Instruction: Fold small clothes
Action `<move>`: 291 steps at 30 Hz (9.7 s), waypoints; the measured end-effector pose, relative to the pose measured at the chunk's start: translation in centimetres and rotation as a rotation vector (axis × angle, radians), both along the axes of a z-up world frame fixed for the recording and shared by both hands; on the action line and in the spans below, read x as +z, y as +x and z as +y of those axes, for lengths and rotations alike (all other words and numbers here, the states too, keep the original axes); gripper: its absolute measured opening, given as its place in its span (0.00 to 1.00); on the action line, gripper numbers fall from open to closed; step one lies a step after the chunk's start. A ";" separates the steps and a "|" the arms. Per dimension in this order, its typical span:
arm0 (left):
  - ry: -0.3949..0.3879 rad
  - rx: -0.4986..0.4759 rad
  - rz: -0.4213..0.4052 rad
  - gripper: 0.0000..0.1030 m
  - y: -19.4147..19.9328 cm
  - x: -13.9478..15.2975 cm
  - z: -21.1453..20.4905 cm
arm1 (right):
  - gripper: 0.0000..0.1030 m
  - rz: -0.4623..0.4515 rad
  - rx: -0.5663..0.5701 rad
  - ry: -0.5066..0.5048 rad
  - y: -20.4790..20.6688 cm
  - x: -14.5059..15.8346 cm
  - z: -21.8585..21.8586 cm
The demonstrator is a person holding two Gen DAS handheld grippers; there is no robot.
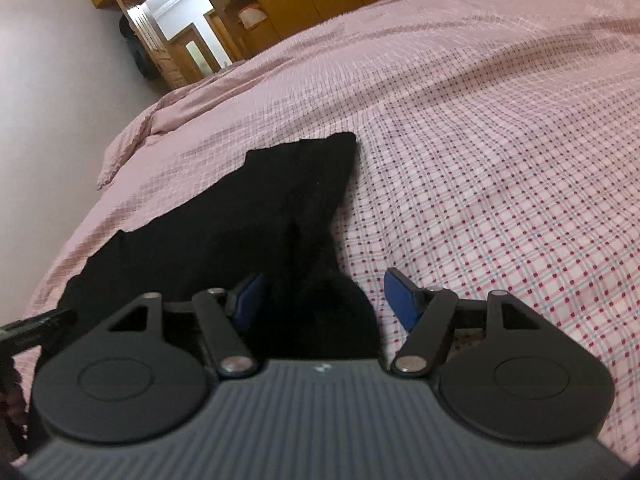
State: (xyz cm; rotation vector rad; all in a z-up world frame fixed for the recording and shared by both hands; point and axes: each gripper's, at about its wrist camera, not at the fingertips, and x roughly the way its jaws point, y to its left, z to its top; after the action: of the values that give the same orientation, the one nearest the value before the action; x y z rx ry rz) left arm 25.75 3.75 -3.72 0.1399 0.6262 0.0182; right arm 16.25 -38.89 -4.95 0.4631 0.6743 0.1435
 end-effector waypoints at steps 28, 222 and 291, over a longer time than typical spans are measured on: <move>-0.021 0.309 -0.052 0.56 4.4 -2.1 2.3 | 0.10 -0.227 0.061 -0.313 2.6 6.1 4.1; -0.527 0.140 0.040 0.09 7.3 0.7 6.8 | 0.11 -0.265 -0.114 -0.047 9.3 4.0 6.5; -0.169 -0.027 0.082 0.62 9.0 -1.4 3.8 | 0.64 -0.117 0.173 -0.240 11.9 0.7 8.4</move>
State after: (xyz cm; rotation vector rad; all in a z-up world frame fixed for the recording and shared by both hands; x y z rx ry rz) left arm 34.73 7.50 -5.09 -0.0147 0.7048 -0.0671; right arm 28.11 -30.44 -4.20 0.1641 0.6074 0.2474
